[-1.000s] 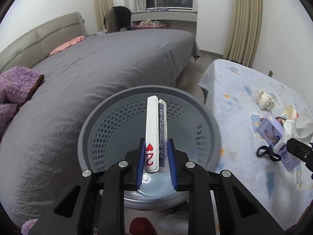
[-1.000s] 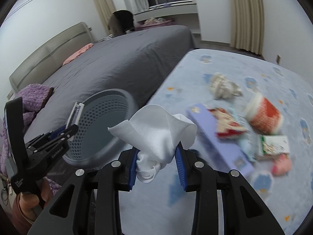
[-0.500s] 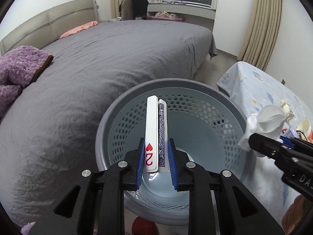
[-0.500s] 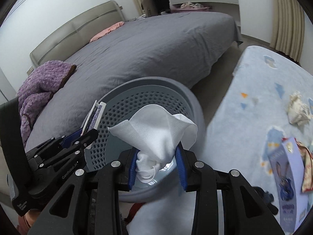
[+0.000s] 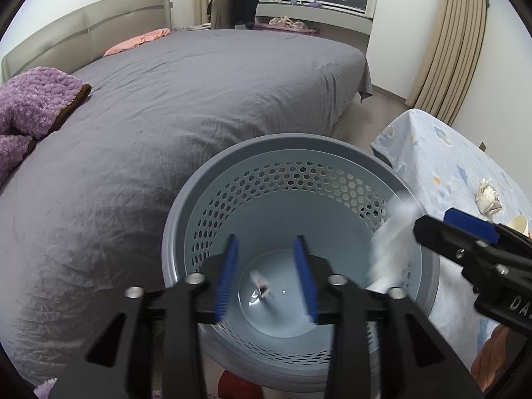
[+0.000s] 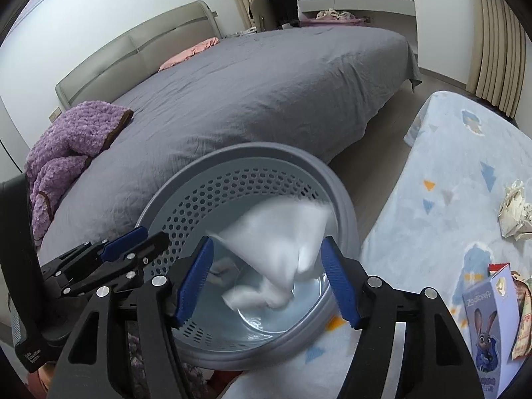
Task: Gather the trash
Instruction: 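Carry both items over the grey basket and open both tools, then move both open tools back over the bed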
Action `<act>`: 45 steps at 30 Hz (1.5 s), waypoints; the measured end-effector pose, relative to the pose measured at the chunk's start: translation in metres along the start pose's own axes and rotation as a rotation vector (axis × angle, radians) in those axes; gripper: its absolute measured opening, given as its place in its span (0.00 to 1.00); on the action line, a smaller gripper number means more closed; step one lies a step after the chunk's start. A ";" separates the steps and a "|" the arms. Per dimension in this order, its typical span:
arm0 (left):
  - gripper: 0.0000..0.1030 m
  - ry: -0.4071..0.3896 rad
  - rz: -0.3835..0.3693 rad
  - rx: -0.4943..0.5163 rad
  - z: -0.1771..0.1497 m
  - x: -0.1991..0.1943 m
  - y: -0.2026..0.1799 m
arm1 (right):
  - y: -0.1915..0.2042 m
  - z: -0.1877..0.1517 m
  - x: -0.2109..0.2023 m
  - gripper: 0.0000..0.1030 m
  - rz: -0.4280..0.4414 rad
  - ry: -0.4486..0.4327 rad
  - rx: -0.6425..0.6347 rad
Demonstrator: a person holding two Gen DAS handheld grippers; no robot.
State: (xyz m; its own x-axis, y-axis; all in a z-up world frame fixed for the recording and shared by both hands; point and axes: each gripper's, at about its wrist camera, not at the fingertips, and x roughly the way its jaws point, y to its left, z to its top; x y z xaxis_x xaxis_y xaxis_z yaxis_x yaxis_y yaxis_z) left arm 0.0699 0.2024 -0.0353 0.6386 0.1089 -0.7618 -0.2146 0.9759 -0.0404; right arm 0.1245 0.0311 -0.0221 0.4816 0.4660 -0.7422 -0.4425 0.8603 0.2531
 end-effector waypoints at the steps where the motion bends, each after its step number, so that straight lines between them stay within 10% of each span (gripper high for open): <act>1: 0.56 -0.006 0.008 -0.002 0.000 -0.001 0.000 | -0.001 0.001 0.000 0.63 -0.003 -0.001 0.002; 23: 0.87 -0.034 0.047 -0.023 0.001 -0.005 0.005 | -0.009 -0.004 -0.001 0.63 -0.035 0.005 0.029; 45: 0.94 -0.066 0.003 0.004 -0.001 -0.025 -0.008 | -0.013 -0.021 -0.032 0.63 -0.096 -0.028 0.054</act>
State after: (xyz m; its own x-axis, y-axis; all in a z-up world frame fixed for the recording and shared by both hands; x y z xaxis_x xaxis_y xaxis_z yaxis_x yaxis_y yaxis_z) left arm 0.0546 0.1919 -0.0167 0.6851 0.1237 -0.7179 -0.2134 0.9763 -0.0354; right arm 0.0988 0.0009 -0.0142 0.5415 0.3857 -0.7470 -0.3524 0.9109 0.2149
